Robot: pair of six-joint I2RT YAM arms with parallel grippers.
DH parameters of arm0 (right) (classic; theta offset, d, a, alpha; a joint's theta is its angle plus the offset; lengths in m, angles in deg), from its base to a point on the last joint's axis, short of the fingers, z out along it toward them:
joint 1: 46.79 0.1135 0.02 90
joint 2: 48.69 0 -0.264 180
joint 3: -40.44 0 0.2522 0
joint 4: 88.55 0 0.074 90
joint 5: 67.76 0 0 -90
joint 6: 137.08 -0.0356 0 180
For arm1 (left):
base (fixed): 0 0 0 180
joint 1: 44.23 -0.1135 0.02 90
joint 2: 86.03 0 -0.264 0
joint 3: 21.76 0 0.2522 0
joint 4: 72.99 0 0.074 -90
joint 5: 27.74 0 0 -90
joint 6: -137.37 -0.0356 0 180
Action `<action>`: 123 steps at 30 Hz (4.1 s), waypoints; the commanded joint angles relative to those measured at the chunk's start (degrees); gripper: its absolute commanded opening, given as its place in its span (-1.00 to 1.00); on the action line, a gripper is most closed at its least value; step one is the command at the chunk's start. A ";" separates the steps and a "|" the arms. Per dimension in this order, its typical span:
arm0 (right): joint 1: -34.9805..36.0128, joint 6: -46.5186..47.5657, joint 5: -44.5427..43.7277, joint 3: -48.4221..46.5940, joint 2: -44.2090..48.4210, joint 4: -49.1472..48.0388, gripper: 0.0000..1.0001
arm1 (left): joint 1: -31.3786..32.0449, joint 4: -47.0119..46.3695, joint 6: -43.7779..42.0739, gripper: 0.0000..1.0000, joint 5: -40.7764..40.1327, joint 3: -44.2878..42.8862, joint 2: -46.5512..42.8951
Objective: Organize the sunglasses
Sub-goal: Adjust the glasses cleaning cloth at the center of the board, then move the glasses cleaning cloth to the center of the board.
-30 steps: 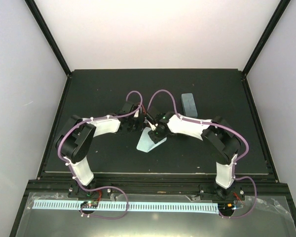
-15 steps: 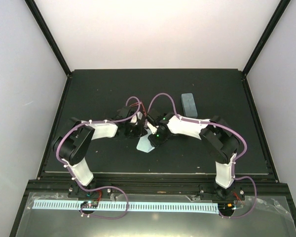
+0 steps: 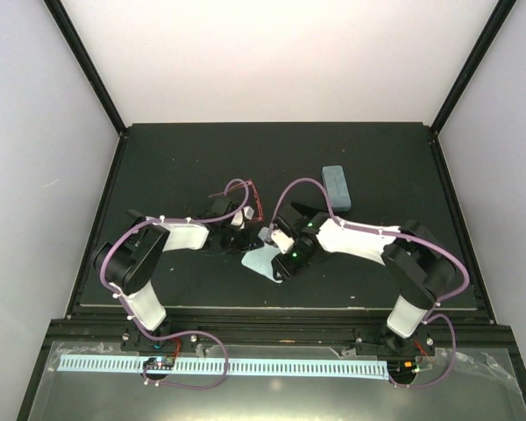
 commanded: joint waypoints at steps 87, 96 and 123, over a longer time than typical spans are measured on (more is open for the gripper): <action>14.20 -11.00 -17.40 2.41 0.44 5.83 -0.98 | -9.15 17.62 -2.39 -0.52 -13.93 11.39 -43.57; 14.14 -14.12 -20.56 5.57 6.43 9.55 -0.38 | -8.85 12.59 -5.78 -0.33 -3.34 10.93 -35.21; -0.64 -27.16 -32.34 9.94 5.39 -9.43 -0.31 | 4.82 11.71 -10.55 -0.21 -4.77 -6.00 -2.18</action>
